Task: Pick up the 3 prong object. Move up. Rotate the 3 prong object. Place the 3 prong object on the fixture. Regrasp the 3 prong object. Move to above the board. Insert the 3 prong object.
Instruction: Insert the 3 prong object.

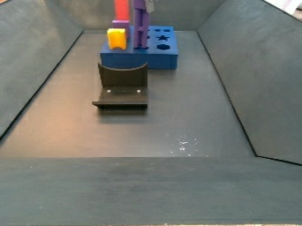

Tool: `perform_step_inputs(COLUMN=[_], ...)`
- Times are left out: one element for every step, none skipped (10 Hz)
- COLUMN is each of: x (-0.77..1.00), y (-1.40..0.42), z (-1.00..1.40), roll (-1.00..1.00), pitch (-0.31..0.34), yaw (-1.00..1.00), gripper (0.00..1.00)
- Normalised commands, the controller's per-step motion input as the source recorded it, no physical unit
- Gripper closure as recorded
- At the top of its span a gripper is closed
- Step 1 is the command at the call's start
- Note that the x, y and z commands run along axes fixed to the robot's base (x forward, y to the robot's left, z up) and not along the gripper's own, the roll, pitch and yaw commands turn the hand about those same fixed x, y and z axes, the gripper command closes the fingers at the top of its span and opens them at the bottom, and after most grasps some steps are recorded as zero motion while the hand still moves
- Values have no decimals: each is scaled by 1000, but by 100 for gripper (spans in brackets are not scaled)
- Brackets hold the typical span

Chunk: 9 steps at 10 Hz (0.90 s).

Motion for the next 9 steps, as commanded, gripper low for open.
perform_step_inputs(x=[-103, -89, 0, 26, 23, 43, 0, 0, 0], y=[14, 94, 37, 0, 0, 0, -34, -6, -31], z=[-203, -231, -157, 0, -571, -1000, -1000, -1000, -1000], roll=[73, 33, 10, -3, 71, 120, 44, 41, 27], pitch=[83, 63, 33, 0, 0, -4, -9, -9, -6], yaw=[-17, 0, 0, 0, 0, 0, 0, 0, 0], gripper=[100, 100, 100, 100, 100, 100, 100, 100, 100])
